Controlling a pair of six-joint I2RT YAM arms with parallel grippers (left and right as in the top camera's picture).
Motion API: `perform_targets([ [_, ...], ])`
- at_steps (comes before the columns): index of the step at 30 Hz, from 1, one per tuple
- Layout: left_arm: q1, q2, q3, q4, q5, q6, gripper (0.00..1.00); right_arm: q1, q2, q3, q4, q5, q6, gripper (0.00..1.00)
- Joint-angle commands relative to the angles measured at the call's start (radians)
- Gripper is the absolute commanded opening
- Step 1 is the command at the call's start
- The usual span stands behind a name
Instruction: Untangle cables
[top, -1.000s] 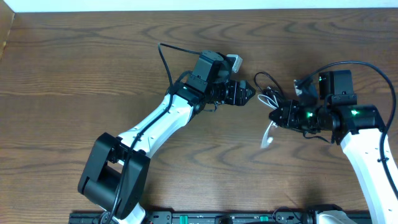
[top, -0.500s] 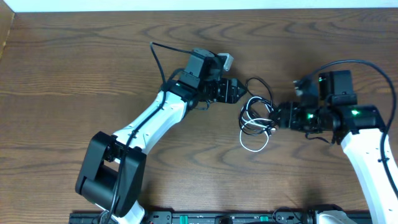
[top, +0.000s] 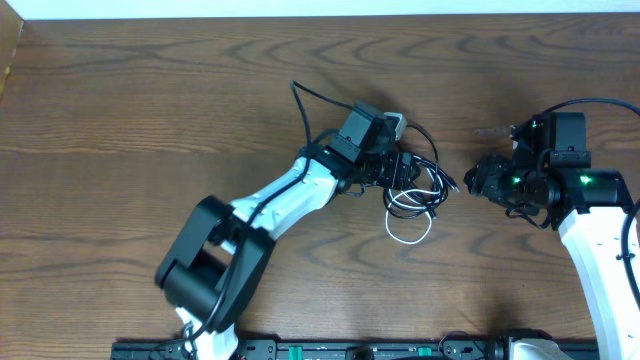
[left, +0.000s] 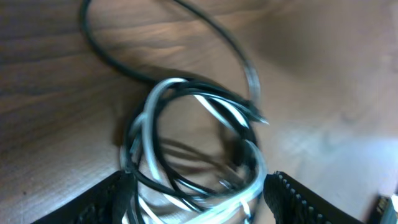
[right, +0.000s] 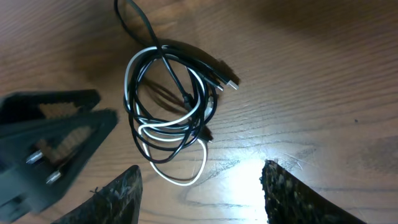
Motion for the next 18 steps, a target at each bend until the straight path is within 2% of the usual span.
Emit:
perform_targets([
  [1,0.007,0.064,-0.003,0.053,-0.102,-0.062,0.71,-0.007,-0.014,0.01,-0.003,0.016,0.015,0.58],
  [10,0.003,0.175,-0.003,0.278,-0.122,-0.045,0.64,-0.007,-0.014,0.01,-0.023,0.024,0.007,0.57],
  [14,-0.026,0.208,-0.003,0.249,-0.138,0.08,0.51,-0.007,-0.014,0.01,-0.034,0.05,0.007,0.57],
  [16,-0.032,0.208,-0.003,0.234,-0.161,0.082,0.48,-0.007,-0.014,0.01,-0.036,0.058,0.007,0.57],
  [18,-0.032,0.208,-0.003,0.231,-0.161,0.082,0.4,-0.007,-0.014,0.01,-0.035,0.061,0.008,0.57],
])
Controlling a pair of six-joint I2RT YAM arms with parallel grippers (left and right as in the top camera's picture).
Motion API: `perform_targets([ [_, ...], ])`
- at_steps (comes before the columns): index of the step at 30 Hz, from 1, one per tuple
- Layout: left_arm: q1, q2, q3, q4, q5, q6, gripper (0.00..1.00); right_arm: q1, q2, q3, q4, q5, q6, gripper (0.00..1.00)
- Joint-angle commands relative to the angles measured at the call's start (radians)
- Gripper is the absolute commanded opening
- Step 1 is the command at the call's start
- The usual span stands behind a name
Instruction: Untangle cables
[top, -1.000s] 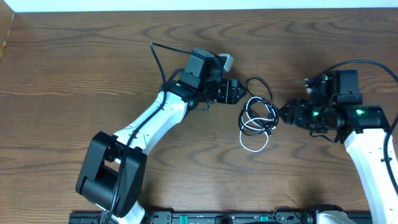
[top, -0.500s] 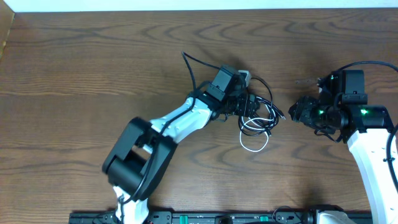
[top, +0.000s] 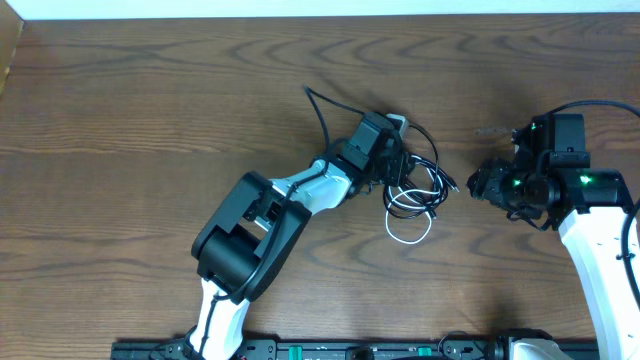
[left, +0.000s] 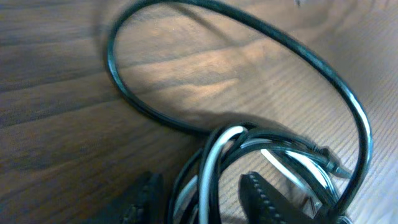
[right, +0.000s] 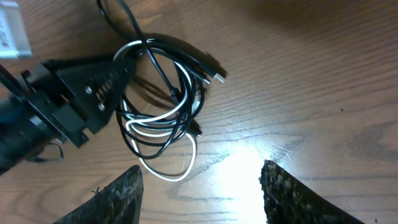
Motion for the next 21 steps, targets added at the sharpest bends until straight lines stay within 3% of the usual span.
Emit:
perform_targets([
  [1,-0.011,0.023,-0.002,-0.019,-0.033,0.05,0.34,-0.007,-0.014,0.01,-0.001,0.025,0.006,0.57],
  [4,-0.01,0.019,-0.002,-0.026,-0.033,0.05,0.15,-0.007,-0.014,0.01,-0.002,0.025,0.006,0.57],
  [6,-0.009,0.008,-0.002,-0.029,-0.03,0.051,0.08,-0.007,-0.014,0.01,-0.002,0.025,0.007,0.57],
  [12,0.012,-0.149,-0.002,-0.097,-0.029,0.05,0.07,-0.004,-0.014,0.01,0.004,0.005,0.006,0.57],
  [21,0.019,-0.488,-0.002,-0.256,-0.026,0.05,0.08,0.026,-0.01,0.01,0.129,-0.235,-0.009,0.55],
])
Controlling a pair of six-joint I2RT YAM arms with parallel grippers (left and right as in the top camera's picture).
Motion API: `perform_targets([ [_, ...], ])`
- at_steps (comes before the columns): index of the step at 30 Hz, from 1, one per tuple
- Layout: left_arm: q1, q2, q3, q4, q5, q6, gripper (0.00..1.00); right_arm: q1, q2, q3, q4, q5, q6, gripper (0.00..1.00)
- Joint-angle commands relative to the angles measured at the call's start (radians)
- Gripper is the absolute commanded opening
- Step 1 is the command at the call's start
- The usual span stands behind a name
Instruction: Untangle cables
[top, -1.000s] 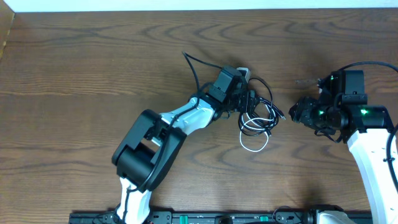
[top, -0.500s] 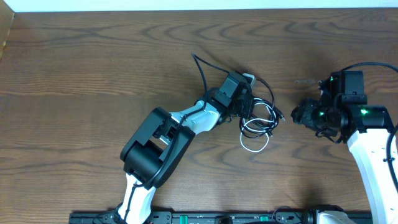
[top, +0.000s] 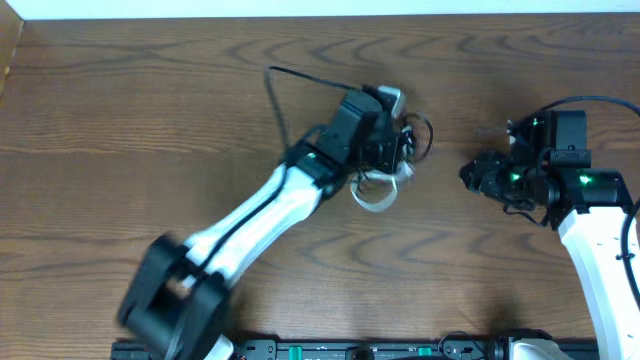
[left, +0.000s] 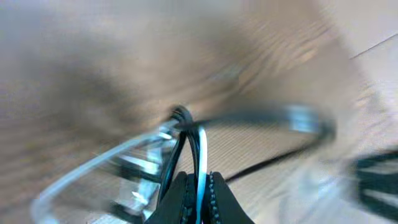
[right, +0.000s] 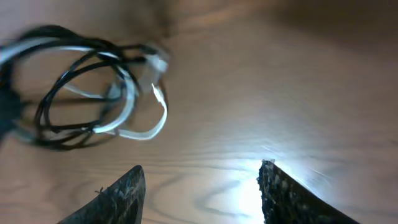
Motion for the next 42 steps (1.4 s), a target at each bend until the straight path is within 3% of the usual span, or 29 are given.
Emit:
perform_targets([
  [1,0.003,-0.093,0.006,-0.047,-0.005,0.013,0.07,0.024,-0.01,0.01,0.053,-0.131,-0.006,0.55],
  [10,0.012,-0.151,0.008,-0.092,0.009,-0.116,0.08,0.087,0.04,0.01,0.164,-0.206,0.032,0.55],
  [16,0.058,-0.152,0.01,-0.097,0.187,-0.181,0.07,0.148,0.121,0.01,0.269,-0.24,0.032,0.55],
  [20,0.092,-0.156,0.01,-0.106,0.341,-0.191,0.07,0.144,0.156,0.01,0.324,-0.095,0.1,0.51],
  [31,0.174,-0.312,0.01,-0.232,0.398,-0.206,0.08,0.048,0.222,0.01,0.246,0.233,0.142,0.45],
  [35,0.223,-0.369,0.01,-0.231,0.493,-0.206,0.07,-0.003,0.245,0.01,0.187,0.263,0.108,0.45],
  [37,0.24,-0.38,0.01,-0.231,0.546,-0.206,0.07,-0.022,0.25,0.01,0.181,0.21,0.065,0.46],
  [40,0.254,-0.373,0.01,-0.231,0.626,-0.2,0.07,-0.025,0.242,0.012,0.22,-0.079,-0.139,0.66],
  [42,0.254,-0.366,0.01,-0.23,0.647,-0.171,0.08,-0.02,0.225,0.013,0.241,-0.267,-0.22,0.71],
])
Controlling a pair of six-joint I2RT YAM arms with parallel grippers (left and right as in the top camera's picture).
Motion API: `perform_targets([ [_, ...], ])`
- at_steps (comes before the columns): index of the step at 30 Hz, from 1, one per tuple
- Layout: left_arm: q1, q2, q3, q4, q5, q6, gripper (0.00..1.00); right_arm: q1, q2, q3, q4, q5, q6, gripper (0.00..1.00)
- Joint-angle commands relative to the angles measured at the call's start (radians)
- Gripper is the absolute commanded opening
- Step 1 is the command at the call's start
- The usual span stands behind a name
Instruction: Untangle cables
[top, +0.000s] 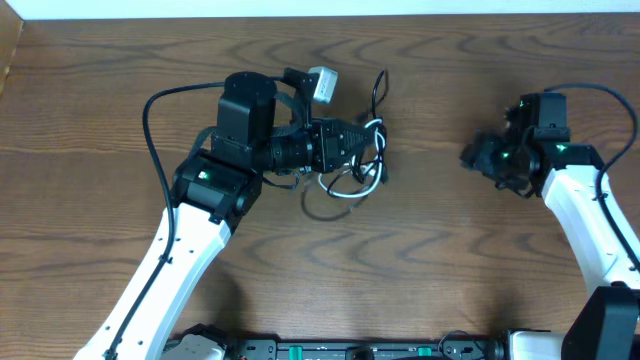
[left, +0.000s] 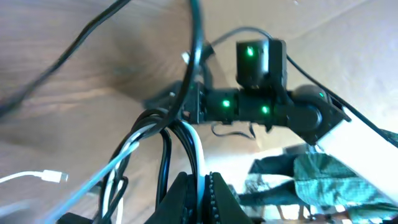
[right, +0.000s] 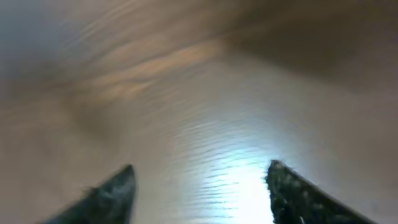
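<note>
A tangle of black and white cables (top: 358, 160) hangs from my left gripper (top: 352, 142), which is shut on several of its strands near the table's middle. In the left wrist view the gripper (left: 200, 200) pinches black and white strands (left: 186, 140) that fan upward, lifted off the wood. One black cable (top: 160, 100) loops out to the left around the arm. My right gripper (top: 472, 156) stands open at the right, apart from the tangle; its wrist view shows open fingertips (right: 106, 193) over bare, blurred wood.
The brown wooden table (top: 100, 230) fills the overhead view. A white plug or adapter (top: 324, 84) sits just above the left wrist. The right arm (top: 585, 215) runs along the right edge.
My left gripper, still shut on the tangle, has moved left and turned level, carrying the cables higher off the table. The right gripper has shifted slightly up and no longer sees the cables.
My left gripper was open over the cable coil lying on the table, with the right gripper open to its right. Then its jaws straddled the strands. Then it was shut on them with the bundle shifted left, and now holds it raised near the middle.
</note>
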Motion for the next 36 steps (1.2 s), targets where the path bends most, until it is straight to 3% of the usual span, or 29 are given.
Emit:
perform_targets([
  [1,0.006,0.012,0.011,0.005,0.127,0.052,0.07,0.012,-0.037,0.013,0.031,-0.414,-0.226,0.72],
  [6,0.006,0.03,0.011,0.053,0.206,0.066,0.07,0.038,-0.121,0.013,0.087,-0.598,-0.262,0.76],
  [25,0.006,0.042,0.011,0.13,0.18,0.032,0.07,0.2,-0.195,0.013,0.153,-0.624,-0.262,0.72],
  [31,0.006,0.042,0.011,0.137,0.157,-0.044,0.07,0.205,-0.191,0.013,0.24,-0.579,-0.19,0.67],
  [36,0.006,0.041,0.011,0.164,0.159,-0.14,0.08,0.27,-0.16,0.012,0.251,-0.261,0.026,0.57],
])
